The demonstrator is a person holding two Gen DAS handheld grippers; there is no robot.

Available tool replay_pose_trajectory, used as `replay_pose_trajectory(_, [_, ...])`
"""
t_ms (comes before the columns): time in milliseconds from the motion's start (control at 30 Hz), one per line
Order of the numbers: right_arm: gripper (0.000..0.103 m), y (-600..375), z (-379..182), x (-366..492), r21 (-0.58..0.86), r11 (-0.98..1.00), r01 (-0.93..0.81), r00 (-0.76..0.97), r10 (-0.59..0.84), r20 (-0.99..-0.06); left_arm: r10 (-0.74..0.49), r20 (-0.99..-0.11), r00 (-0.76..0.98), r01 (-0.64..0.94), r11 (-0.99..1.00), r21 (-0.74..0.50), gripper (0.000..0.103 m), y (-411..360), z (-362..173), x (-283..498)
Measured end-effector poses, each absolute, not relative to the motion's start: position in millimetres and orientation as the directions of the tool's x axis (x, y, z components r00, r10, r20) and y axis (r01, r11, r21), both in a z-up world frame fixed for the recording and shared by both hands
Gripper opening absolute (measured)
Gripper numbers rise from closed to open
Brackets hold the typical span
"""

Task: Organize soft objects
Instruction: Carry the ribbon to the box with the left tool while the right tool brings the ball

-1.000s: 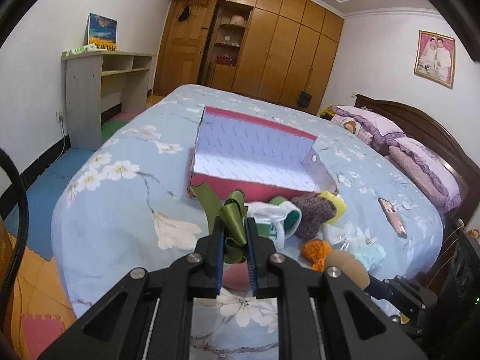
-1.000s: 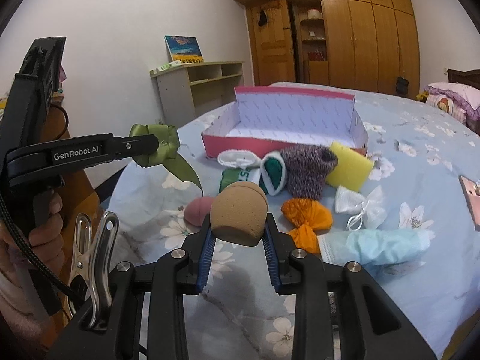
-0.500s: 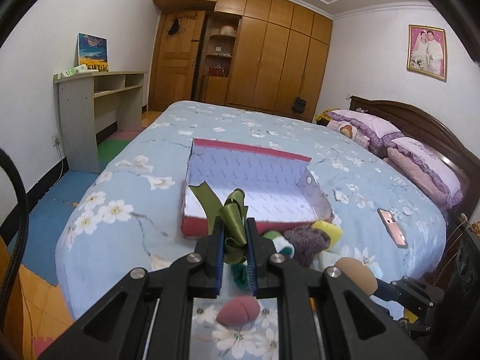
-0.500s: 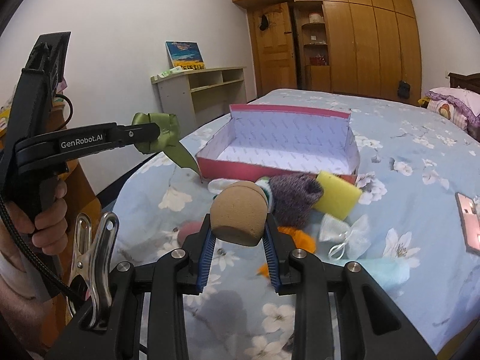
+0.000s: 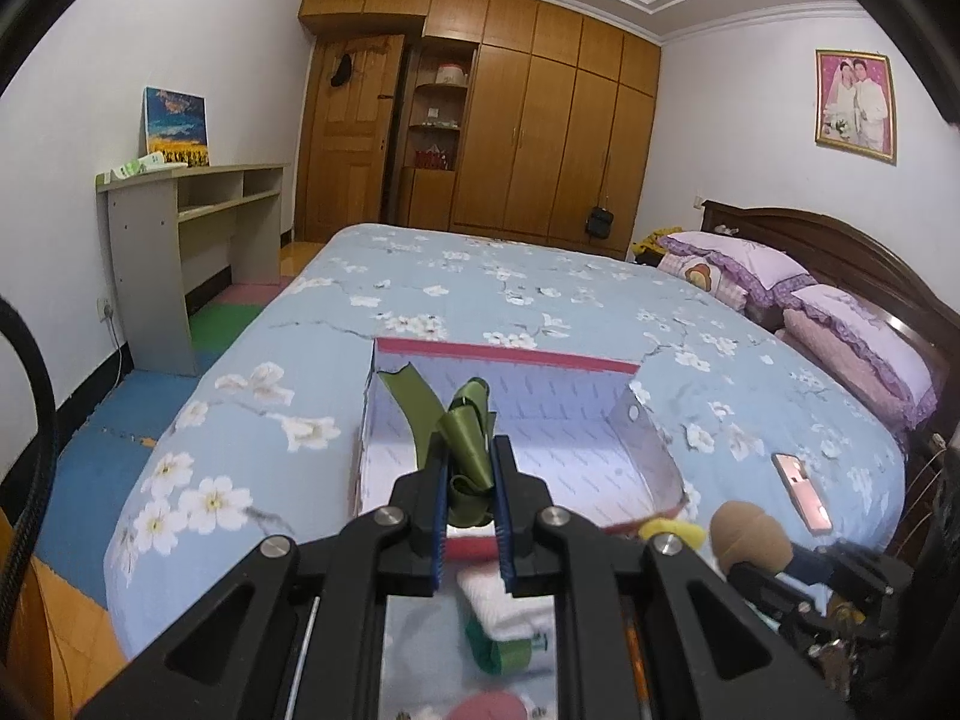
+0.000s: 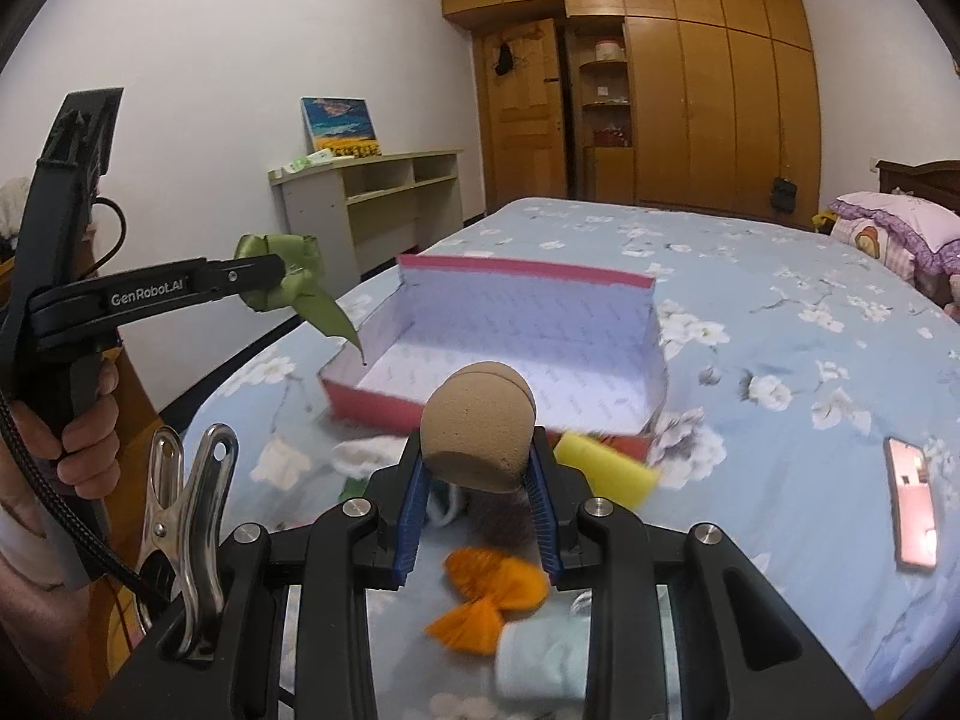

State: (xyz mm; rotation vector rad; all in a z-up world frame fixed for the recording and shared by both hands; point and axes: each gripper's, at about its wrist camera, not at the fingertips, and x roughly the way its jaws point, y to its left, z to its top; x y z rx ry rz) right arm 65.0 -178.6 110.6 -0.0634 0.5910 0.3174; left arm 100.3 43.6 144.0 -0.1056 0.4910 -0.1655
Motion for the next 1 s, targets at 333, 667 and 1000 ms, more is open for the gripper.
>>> replay_pose_trajectory(333, [0.032, -193.5, 114.4, 102.0, 0.002, 0.964, -0.266, 0.802, 0.222, -0.555, -0.198, -0.510, 0.837, 0.138, 0.979, -0.152, 0.013, 35.2, 124.3, 139.4])
replay_pose_trajectory(667, [0.032, -201.0, 101.2, 142.4, 0.001, 0.971, -0.237, 0.792, 0.194, -0.579, -0.177, -0.564, 0.807, 0.118, 0.983, -0.140, 0.013, 31.2, 95.1, 171.2])
replay_pose_trajectory(1000, [0.032, -210.7, 77.6, 165.3, 0.008, 0.978, -0.208, 0.766, 0.168, -0.620, -0.167, -0.620, 0.767, 0.104, 0.985, -0.136, 0.013, 25.6, 66.4, 189.8])
